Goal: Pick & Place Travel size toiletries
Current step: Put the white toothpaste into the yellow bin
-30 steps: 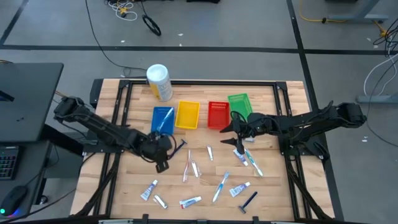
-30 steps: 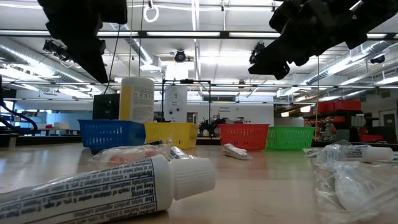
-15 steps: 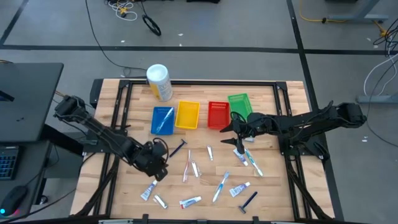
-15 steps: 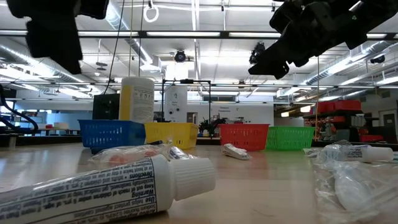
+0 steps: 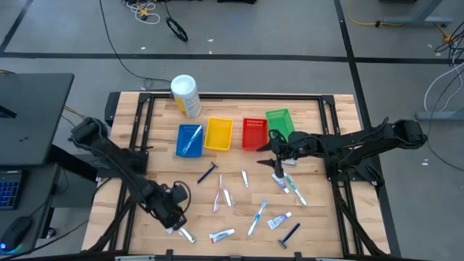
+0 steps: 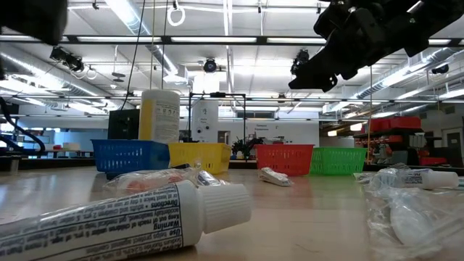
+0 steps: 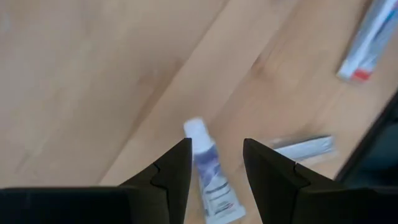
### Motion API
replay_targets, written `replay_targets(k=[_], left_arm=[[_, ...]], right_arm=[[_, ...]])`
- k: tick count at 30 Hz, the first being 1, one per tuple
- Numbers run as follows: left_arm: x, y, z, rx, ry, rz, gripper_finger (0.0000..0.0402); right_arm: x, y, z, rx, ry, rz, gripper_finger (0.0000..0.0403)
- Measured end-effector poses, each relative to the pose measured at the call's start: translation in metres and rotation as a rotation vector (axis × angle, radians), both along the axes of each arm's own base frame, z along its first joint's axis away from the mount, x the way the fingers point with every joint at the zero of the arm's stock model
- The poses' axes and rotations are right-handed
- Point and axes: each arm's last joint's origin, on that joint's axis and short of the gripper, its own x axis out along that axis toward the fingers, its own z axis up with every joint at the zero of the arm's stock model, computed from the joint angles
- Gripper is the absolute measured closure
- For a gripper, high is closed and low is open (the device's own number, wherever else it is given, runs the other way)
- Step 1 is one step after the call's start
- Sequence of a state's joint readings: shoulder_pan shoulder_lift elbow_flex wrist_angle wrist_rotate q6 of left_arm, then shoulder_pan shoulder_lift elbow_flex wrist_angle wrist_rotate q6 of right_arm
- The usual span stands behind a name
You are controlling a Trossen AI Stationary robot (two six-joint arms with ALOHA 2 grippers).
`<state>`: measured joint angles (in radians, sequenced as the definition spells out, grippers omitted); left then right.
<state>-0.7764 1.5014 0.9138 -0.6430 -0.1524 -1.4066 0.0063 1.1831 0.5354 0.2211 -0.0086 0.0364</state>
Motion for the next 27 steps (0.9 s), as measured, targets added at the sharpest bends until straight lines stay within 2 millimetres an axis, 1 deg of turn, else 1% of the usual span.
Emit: replay_targets(k=[2, 5, 10, 13, 22, 27], left_arm=[[-0.001, -0.007, -0.006, 0.005, 0.025, 0.002, 0.0249], [-0.002, -0.017, -0.008, -0.005, 0.027, 0.004, 0.0249], [-0.006, -0.025, -0.021, 0.010, 0.070, 0.041, 0.0249], [-0.006, -0.030, -0.028, 0.005, 0.075, 0.052, 0.0249], [-0.004, -0.034, -0.048, 0.042, 0.141, 0.038, 0.0249], [-0.003, -0.034, -0.049, 0.059, 0.143, -0.003, 0.0253]], right_arm=[[0.001, -0.001, 0.002, -0.007, -0.019, -0.016, 0.0168], [0.001, -0.001, 0.003, -0.009, -0.036, -0.024, 0.0168], [0.001, -0.001, 0.003, -0.002, -0.039, -0.027, 0.0168], [0.001, -0.001, 0.003, -0.002, -0.038, -0.027, 0.0168], [0.001, -0.001, 0.003, -0.002, -0.038, -0.027, 0.0168], [0.001, -0.001, 0.003, -0.002, -0.038, -0.027, 0.0168]])
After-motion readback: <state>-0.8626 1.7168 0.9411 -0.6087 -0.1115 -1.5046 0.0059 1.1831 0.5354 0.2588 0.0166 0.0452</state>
